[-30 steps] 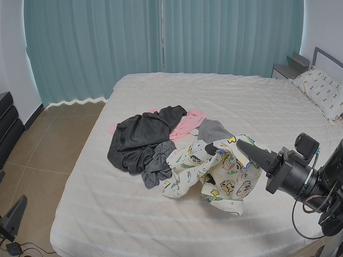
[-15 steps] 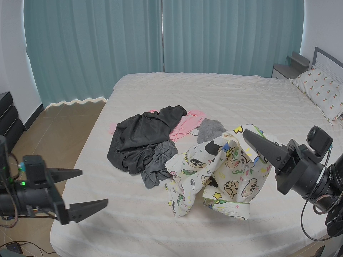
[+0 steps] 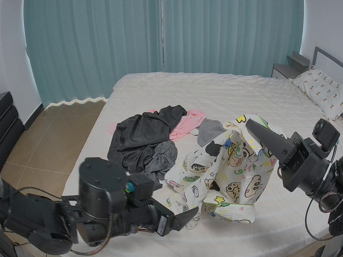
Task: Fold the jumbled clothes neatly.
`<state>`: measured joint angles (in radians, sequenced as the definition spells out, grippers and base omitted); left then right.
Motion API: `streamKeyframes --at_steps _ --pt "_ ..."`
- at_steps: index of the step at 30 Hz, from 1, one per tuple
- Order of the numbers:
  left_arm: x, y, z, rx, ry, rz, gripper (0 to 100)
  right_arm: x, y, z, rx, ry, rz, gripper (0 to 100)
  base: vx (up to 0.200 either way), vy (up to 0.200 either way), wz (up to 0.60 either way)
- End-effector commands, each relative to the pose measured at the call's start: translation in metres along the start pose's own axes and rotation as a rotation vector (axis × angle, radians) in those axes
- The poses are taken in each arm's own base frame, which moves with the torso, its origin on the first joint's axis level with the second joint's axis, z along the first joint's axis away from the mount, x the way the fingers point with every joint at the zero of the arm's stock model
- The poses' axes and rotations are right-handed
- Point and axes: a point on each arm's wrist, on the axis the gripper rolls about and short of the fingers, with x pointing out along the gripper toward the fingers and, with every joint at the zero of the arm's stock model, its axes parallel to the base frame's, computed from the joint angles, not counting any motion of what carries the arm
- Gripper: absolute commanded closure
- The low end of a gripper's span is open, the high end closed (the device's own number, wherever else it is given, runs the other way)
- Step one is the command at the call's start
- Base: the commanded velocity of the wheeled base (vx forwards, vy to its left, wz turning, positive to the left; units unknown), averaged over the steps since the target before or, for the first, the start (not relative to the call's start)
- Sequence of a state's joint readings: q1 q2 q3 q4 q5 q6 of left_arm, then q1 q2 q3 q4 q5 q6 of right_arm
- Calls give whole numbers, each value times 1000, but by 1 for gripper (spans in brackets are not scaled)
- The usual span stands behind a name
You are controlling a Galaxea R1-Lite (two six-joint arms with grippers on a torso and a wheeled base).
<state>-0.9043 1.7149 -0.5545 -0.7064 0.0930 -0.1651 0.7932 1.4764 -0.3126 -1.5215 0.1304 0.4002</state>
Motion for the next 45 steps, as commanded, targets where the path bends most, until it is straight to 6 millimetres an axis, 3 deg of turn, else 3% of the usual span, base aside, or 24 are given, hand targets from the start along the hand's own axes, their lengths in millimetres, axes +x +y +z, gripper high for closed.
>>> streamKeyframes --at_steps 1,8,11,20,24,36,45 --pt "25 -9 -12 13 57 10 0 -1 5 4 2 -18 20 100 0 0 0" --pt "46 -13 -10 14 22 102 0 -1 18 12 17 -50 76 100 0 0 0" --pt "48 -13 -3 -5 -59 146 0 -6 30 15 36 -56 127 100 0 0 0" --pt "46 -18 -10 -50 -50 129 0 2 35 14 50 -76 106 100 0 0 0" --pt "52 -18 -16 -45 -32 145 0 2 46 17 74 -103 120 100 0 0 0" --pt "42 -9 -45 3 83 267 0 4 46 26 70 -152 95 100 0 0 0" --pt "18 -4 -57 18 120 279 0 5 36 31 43 -177 50 100 0 0 0"
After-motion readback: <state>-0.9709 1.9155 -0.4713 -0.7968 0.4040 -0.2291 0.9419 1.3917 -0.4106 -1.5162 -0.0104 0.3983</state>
